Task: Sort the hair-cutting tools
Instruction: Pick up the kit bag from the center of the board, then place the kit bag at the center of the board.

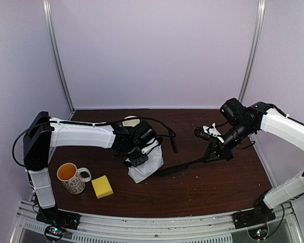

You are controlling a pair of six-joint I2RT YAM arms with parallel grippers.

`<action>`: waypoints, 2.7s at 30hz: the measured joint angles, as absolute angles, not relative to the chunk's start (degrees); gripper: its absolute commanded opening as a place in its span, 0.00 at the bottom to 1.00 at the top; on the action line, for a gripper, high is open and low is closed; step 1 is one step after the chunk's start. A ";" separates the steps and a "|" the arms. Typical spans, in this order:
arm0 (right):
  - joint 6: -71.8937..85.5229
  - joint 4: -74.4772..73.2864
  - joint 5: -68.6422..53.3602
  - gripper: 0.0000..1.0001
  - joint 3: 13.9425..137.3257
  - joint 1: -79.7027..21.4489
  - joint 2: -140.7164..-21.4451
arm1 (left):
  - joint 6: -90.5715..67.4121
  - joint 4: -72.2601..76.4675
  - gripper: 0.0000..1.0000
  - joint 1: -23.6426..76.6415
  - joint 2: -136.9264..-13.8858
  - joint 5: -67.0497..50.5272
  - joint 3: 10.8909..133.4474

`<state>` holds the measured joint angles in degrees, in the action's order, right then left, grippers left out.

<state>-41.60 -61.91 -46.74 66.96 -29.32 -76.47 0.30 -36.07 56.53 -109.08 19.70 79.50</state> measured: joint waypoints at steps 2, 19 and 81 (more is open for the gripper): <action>-41.60 -61.87 -46.76 0.00 66.85 -29.32 -76.47 | 0.25 -36.05 0.34 56.53 -109.08 21.15 79.53; -40.62 -60.77 -47.66 0.00 66.00 -29.32 -76.51 | -0.82 -34.22 0.00 56.29 -108.09 21.76 79.50; -40.34 -59.55 -22.76 0.00 65.21 -38.33 -64.71 | -0.14 -20.67 0.33 58.22 -106.30 -18.52 80.20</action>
